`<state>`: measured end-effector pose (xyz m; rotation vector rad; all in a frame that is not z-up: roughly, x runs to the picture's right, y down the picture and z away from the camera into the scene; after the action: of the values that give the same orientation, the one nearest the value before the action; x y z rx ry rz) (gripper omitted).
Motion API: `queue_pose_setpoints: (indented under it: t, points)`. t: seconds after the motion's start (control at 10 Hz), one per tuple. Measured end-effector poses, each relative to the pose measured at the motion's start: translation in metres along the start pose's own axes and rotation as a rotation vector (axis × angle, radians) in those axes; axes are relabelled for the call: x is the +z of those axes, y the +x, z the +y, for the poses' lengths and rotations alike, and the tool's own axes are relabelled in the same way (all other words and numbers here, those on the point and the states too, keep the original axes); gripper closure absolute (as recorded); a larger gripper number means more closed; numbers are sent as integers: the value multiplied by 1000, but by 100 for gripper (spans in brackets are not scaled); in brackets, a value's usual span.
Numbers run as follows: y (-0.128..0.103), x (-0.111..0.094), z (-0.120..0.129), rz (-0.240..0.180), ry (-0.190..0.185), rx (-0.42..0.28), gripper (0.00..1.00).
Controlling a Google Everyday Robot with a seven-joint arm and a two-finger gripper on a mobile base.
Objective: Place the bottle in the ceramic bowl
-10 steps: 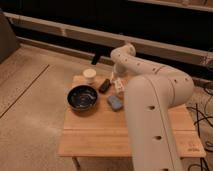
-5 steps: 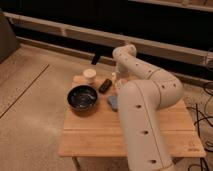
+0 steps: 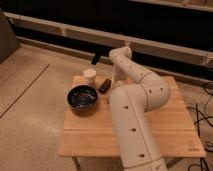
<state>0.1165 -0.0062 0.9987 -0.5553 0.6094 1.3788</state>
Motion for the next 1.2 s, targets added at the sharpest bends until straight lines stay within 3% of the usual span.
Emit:
queue_pose_setpoints:
  t: [0.3, 0.5, 0.9, 1.1, 1.2]
  points:
    - [5, 15, 2, 60, 32, -11, 36]
    - [-2, 17, 13, 54, 23, -44, 54]
    - [-16, 7, 20, 1, -20, -65, 96]
    - [-29, -14, 12, -54, -25, -26, 100]
    - [-40, -35, 3, -108, -17, 2, 100]
